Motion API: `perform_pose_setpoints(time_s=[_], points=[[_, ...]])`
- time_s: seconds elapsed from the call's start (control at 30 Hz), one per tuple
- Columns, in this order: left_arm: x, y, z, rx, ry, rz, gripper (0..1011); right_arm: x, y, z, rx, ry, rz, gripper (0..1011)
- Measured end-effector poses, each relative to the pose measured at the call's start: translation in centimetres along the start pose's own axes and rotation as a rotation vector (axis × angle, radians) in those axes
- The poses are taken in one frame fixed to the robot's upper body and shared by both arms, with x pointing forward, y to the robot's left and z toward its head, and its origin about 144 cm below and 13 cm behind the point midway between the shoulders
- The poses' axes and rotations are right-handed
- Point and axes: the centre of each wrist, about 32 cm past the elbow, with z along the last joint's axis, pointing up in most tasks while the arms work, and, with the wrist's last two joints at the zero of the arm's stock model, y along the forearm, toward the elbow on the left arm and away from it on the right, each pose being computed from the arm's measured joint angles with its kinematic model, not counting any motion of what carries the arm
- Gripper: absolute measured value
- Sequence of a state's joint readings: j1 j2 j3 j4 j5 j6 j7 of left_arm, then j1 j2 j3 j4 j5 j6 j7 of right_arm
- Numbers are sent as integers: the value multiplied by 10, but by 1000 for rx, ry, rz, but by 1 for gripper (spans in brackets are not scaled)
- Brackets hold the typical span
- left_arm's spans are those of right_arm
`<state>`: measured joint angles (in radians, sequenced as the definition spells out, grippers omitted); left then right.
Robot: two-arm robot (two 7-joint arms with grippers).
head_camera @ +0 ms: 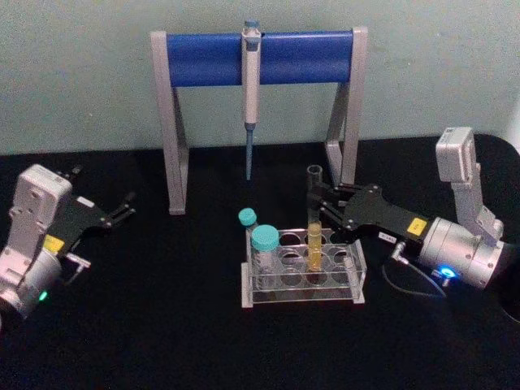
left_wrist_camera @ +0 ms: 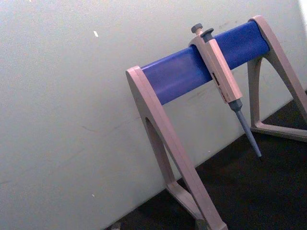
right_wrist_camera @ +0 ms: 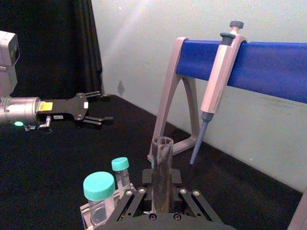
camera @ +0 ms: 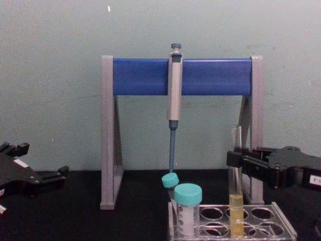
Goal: Pick up the test tube from the test tube rack, shake it, then place it back into the test tube rack.
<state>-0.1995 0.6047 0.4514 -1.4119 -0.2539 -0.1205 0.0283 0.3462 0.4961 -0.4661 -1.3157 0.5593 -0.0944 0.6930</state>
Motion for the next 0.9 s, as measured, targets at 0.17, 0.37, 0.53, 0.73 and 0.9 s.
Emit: perform_pose_setpoints(time_s=[0.17,0.37,0.53,0.73,0.9], points=[[0,0,0,0,0,0,1001,0,1,1,-4,-2,3,227],[0,0,0,0,0,0,1001,0,2,1,-9,-2,4,227],[0,0,0,0,0,0,1001,0,2,1,-14,0,0,228],[0,0,0,0,0,0,1001,0,2,1,-14,0,0,227],[0,0,0,0,0,0,1001,0,2,1,-13,-1,0,227]])
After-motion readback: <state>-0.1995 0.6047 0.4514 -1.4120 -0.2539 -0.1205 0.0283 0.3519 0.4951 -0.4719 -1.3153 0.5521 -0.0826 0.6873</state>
